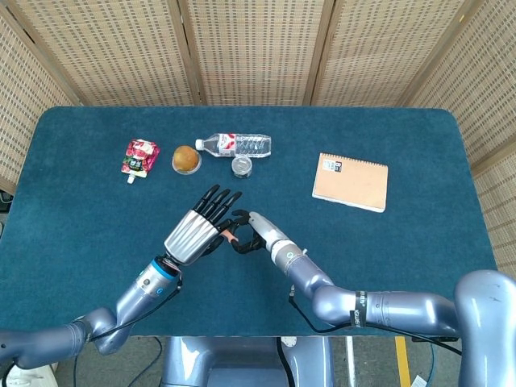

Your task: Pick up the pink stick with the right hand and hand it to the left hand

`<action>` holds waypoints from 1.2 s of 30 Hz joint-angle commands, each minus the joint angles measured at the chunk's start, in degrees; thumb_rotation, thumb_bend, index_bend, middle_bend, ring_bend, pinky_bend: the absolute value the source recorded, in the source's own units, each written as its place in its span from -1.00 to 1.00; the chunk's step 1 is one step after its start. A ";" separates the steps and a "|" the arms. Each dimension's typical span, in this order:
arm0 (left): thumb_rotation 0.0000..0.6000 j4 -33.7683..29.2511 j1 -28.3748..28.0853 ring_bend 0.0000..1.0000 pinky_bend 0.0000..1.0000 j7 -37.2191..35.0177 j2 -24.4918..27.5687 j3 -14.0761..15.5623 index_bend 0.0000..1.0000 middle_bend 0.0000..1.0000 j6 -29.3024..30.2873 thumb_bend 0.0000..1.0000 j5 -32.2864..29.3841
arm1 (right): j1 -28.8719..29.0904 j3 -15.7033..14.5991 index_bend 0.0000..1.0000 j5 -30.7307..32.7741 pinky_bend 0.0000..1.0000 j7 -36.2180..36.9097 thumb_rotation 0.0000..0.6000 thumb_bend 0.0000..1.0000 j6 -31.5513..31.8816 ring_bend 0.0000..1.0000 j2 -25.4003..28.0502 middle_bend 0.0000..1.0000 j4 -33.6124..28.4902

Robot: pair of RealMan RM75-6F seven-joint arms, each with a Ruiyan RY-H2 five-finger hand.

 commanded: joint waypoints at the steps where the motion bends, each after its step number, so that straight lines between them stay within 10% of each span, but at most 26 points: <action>1: 1.00 0.06 -0.11 -1.00 -1.00 -0.07 -0.18 -0.10 0.03 -1.00 0.04 -0.30 -0.09 | 0.00 -0.11 0.35 -0.02 -1.00 0.11 1.00 0.28 -0.11 -1.00 0.00 -0.66 0.08; 36: 1.00 0.79 -1.47 -1.00 -1.00 3.01 -1.66 -1.53 0.05 -1.00 -1.51 -0.25 -2.78 | -0.45 -0.92 0.36 -1.52 -1.00 2.07 1.00 0.28 -1.52 -1.00 1.28 -0.66 0.23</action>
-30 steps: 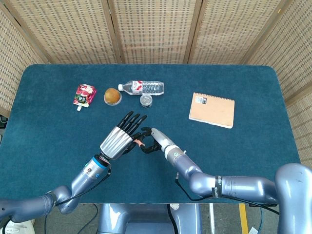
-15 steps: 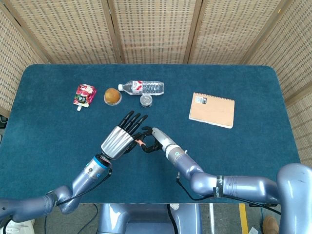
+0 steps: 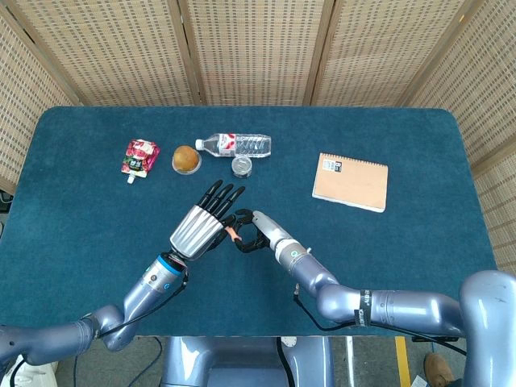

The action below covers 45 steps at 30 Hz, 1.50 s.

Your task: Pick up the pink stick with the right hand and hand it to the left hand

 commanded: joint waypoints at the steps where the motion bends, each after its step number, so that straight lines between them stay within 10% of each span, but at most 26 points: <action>1: 1.00 0.17 -0.16 -1.00 -1.00 0.26 -0.17 -0.05 0.05 -1.00 -0.16 -0.25 -0.12 | -0.01 -0.09 0.36 -0.07 -1.00 0.13 1.00 0.28 -0.05 -1.00 0.02 -0.66 0.05; 19: 1.00 -0.25 -0.75 -1.00 -1.00 0.46 -0.39 -0.49 0.63 -1.00 -0.18 0.06 -0.81 | -0.30 -0.51 0.36 -0.85 -1.00 1.06 1.00 0.28 -0.34 -1.00 0.49 -0.66 0.02; 45: 1.00 -1.80 2.87 -1.00 -1.00 -4.69 11.22 -5.01 0.65 -1.00 4.54 0.09 -4.86 | -3.55 -0.94 0.38 -2.73 -1.00 3.26 1.00 0.28 -0.25 -1.00 4.32 -0.65 -1.20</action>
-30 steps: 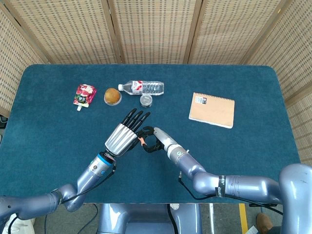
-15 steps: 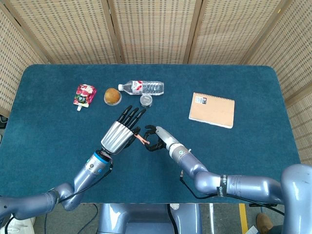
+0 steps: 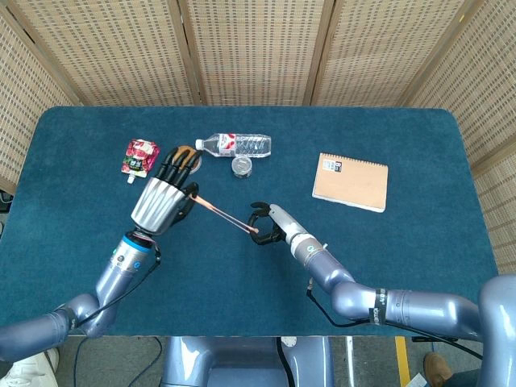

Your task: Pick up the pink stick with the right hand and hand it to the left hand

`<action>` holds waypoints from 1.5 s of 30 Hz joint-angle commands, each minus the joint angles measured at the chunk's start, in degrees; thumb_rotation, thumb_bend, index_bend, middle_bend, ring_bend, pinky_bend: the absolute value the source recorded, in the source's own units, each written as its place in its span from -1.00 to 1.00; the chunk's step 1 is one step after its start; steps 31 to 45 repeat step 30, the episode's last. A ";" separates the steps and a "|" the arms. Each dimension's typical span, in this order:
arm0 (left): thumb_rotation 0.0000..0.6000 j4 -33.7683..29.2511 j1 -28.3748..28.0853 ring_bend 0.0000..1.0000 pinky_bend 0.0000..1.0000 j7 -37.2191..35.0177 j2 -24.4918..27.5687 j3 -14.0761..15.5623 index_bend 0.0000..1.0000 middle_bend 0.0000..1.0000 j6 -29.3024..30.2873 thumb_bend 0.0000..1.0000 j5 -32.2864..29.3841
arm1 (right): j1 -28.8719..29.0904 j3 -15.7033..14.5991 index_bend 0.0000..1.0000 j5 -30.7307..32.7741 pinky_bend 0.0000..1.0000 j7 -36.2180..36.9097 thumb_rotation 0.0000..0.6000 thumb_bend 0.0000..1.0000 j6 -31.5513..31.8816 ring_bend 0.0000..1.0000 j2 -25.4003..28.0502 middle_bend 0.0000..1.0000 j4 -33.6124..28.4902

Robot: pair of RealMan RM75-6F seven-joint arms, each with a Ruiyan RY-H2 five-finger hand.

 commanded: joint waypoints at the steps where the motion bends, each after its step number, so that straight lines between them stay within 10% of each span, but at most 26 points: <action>1: 1.00 -0.57 1.10 -1.00 -1.00 -1.03 3.25 -0.93 0.65 -1.00 1.04 0.09 -0.77 | -0.62 -0.03 0.38 -0.50 -1.00 0.34 1.00 0.28 -0.03 -1.00 0.79 -0.65 -0.68; 16: 1.00 4.11 8.75 -1.00 -1.00 -9.83 19.80 -2.00 0.65 -1.00 4.51 0.10 -4.11 | -10.16 -0.73 0.39 -6.95 -1.00 5.18 1.00 0.28 0.32 -1.00 10.85 -0.65 -7.27; 45: 1.00 5.38 12.44 -1.00 -1.00 -16.31 21.00 -0.91 0.65 -1.00 7.24 0.10 -5.02 | -20.94 0.06 0.39 -17.28 -1.00 12.84 1.00 0.28 -2.59 -1.00 19.68 -0.65 -10.03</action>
